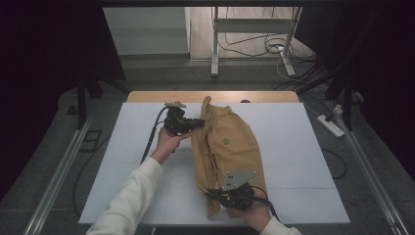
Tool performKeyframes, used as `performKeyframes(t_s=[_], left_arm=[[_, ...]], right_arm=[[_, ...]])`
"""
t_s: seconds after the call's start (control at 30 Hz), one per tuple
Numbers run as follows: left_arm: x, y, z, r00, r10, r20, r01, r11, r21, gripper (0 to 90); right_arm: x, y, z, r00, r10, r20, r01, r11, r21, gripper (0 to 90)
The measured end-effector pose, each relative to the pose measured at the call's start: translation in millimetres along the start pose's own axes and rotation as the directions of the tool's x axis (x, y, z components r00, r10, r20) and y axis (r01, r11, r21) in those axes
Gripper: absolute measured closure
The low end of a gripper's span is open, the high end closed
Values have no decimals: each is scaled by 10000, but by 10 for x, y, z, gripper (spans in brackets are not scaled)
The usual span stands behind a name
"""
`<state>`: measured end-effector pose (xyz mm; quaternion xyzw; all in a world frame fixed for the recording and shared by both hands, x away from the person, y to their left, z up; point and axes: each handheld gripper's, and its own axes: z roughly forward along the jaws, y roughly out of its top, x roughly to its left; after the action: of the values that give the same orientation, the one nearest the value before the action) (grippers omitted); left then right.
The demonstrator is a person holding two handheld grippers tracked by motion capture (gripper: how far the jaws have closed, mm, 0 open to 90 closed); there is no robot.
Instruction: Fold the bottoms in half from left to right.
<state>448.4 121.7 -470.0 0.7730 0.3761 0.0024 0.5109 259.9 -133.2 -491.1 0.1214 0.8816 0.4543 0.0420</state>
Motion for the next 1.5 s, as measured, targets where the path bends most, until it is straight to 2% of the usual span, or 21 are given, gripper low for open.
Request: performKeyframes(t_s=[0.4,0.63,1.5], left_arm=[[-35,1,52,10000,-29,48,29,10000,84,838],[-62,53,60,10000,-42,10,42,9999,123,838],[-192,207,267,10000,15,88,-17,9998,217,838]], right_arm=[[-18,-42,-147,9998,79,204,-77,9999,-106,865],[-52,-79,-232,9992,163,367,-156,9997,-203,865],[-109,-181,-449,9958,401,823,-373,9987,-354,865]])
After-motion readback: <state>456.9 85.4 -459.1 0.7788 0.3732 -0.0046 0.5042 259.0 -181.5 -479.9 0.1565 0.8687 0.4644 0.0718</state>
